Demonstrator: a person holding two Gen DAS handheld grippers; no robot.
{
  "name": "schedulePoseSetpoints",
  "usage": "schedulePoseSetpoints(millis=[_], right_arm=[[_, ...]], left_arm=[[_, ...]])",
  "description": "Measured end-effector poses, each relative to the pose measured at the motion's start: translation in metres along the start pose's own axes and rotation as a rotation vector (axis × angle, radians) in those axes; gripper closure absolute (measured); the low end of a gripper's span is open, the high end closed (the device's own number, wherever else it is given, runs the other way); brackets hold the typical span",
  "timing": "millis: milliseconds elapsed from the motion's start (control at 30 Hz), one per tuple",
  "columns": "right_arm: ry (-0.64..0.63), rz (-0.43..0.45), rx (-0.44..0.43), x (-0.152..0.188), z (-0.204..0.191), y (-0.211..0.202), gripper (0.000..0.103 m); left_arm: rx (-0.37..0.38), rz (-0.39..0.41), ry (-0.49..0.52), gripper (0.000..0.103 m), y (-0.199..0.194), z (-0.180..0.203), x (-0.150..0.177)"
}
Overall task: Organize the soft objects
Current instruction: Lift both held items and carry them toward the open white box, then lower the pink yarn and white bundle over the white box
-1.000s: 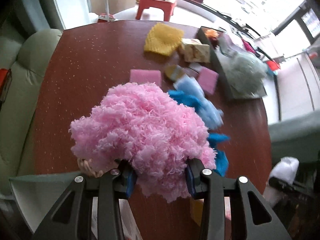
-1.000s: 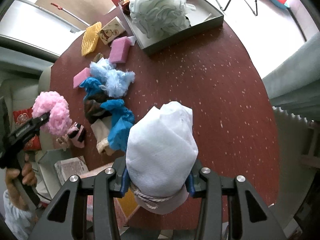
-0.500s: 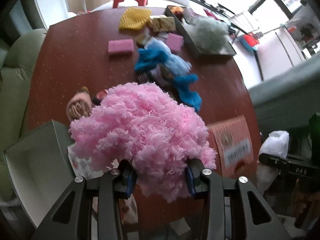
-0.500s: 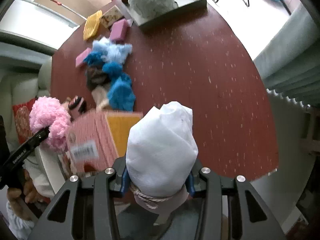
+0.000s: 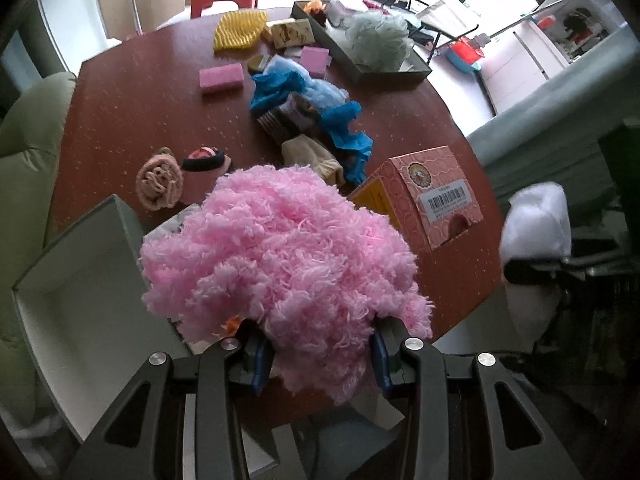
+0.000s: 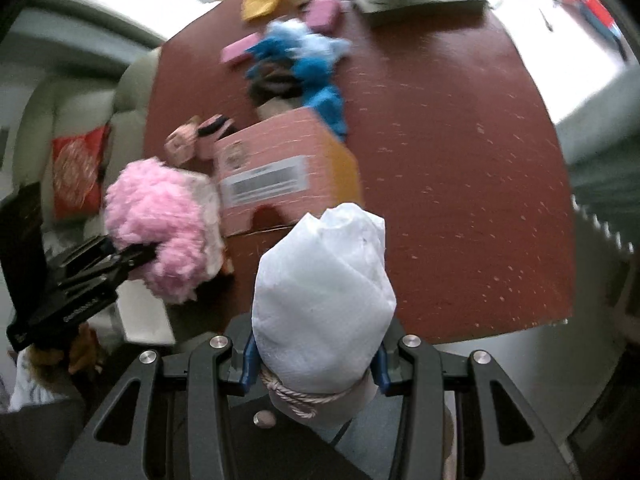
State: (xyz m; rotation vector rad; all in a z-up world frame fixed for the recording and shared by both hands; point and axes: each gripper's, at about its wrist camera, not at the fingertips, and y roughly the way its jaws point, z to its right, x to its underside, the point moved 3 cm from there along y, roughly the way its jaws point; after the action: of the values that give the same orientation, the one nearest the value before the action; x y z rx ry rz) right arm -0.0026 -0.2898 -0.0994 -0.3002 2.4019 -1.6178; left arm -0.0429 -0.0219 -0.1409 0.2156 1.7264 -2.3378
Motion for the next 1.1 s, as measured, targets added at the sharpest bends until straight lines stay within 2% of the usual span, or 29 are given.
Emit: schedulePoseSetpoints(millis=[200, 333, 633, 833, 1100], right_arm=[[-0.145, -0.02, 0.01, -0.011, -0.043, 0.0, 0.056], [-0.237, -0.032, 0.028, -0.021, -0.072, 0.004, 0.056], [-0.435, -0.057, 0.008, -0.048, -0.154, 0.021, 0.056], [-0.58, -0.079, -0.016, -0.055, -0.214, 0.039, 0.056], [-0.704, -0.092, -0.044, -0.056, -0.284, 0.07, 0.056]], left_arm=[[-0.025, 0.069, -0.048, 0.062, -0.024, -0.022, 0.013], [-0.056, 0.123, -0.137, 0.062, -0.042, -0.049, 0.026], [-0.13, 0.208, -0.346, 0.062, -0.08, -0.107, 0.067], [-0.18, 0.228, -0.474, 0.062, -0.092, -0.138, 0.098], [-0.216, 0.202, -0.533, 0.062, -0.084, -0.153, 0.125]])
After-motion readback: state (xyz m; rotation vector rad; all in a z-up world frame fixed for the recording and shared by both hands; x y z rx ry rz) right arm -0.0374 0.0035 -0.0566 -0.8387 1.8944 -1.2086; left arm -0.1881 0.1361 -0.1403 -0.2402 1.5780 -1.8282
